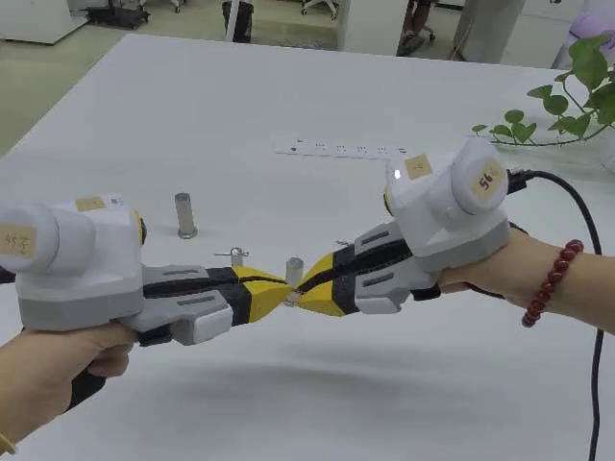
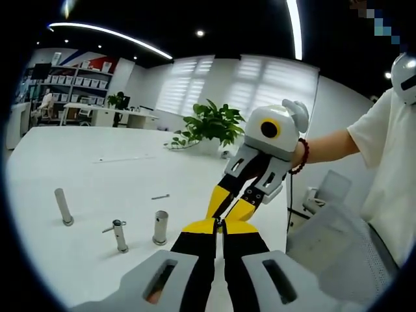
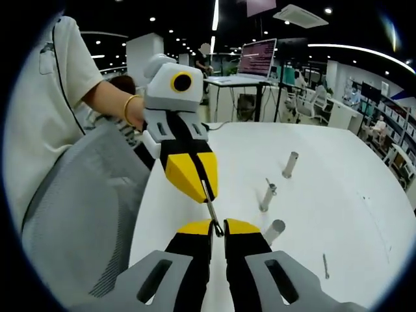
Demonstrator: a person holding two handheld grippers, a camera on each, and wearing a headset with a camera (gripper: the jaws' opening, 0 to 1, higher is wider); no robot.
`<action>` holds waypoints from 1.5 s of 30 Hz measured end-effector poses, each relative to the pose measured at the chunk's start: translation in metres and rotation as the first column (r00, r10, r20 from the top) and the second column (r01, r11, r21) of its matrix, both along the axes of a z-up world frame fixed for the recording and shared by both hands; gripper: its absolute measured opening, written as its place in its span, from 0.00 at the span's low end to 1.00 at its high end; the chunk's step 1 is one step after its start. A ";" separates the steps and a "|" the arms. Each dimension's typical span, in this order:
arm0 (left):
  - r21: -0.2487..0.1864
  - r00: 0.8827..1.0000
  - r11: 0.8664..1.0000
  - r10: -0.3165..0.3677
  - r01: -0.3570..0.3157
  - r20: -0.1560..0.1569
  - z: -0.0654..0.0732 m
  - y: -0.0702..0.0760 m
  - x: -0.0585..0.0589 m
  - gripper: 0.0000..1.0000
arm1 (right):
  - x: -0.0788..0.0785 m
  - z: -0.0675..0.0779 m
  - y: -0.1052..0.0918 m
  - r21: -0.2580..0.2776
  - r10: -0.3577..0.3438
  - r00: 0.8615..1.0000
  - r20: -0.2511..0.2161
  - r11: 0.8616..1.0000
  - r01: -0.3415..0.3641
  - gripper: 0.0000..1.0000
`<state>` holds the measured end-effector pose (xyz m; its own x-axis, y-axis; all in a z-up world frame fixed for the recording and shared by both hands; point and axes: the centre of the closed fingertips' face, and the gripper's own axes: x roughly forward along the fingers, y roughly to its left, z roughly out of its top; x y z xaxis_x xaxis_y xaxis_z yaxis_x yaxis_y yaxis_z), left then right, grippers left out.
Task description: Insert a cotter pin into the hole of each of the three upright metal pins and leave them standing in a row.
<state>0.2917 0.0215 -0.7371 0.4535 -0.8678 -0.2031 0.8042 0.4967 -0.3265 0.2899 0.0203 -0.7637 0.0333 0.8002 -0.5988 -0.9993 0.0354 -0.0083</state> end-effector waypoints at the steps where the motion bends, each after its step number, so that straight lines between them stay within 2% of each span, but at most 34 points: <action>1: -0.002 1.000 1.000 -0.001 0.001 -0.002 0.000 0.000 0.000 0.00 | 0.000 0.000 0.000 -0.001 -0.001 1.000 -0.001 1.000 0.001 0.08; 10: -0.002 1.000 1.000 -0.012 0.012 0.004 -0.001 -0.001 -0.004 0.00 | -0.007 0.000 -0.001 -0.023 0.030 1.000 0.007 0.999 -0.030 0.06; 15: 0.019 0.999 1.000 -0.024 0.023 0.022 -0.003 -0.003 -0.006 0.01 | -0.008 -0.003 -0.003 -0.075 0.079 0.995 0.056 0.994 -0.075 0.04; 18: 0.037 0.999 0.999 -0.016 0.015 0.033 -0.005 -0.005 -0.003 0.02 | -0.008 -0.008 -0.005 -0.128 0.116 0.989 0.088 0.986 -0.105 0.03; 20: 0.041 1.000 0.999 -0.010 0.009 0.027 -0.007 -0.007 -0.001 0.02 | -0.005 -0.010 -0.006 -0.154 0.121 0.988 0.099 0.983 -0.105 0.03; 25: 0.057 0.999 0.998 0.008 -0.010 0.040 -0.009 -0.008 0.004 0.03 | 0.001 -0.011 -0.010 -0.186 0.134 0.984 0.118 0.976 -0.111 0.03; 30: 0.081 0.999 0.996 0.028 -0.032 0.044 -0.014 -0.009 0.009 0.13 | 0.011 -0.016 -0.015 -0.252 0.152 0.977 0.147 0.961 -0.111 0.03; 34: 0.123 0.996 0.990 0.060 -0.067 0.064 -0.022 -0.007 0.015 0.20 | 0.018 -0.022 -0.020 -0.316 0.164 0.973 0.164 0.943 -0.106 0.03; 38: 0.174 0.992 0.979 0.089 -0.104 0.089 -0.030 -0.004 0.022 0.25 | 0.025 -0.029 -0.024 -0.367 0.170 0.970 0.173 0.925 -0.097 0.03; 41: 0.194 0.989 0.973 0.109 -0.127 0.097 -0.036 -0.001 0.026 0.27 | 0.031 -0.033 -0.027 -0.396 0.168 0.969 0.183 0.914 -0.084 0.03; 45: 0.227 0.985 0.960 0.149 -0.166 0.092 -0.047 0.004 0.036 0.29 | 0.041 -0.039 -0.033 -0.448 0.167 0.966 0.196 0.892 -0.063 0.03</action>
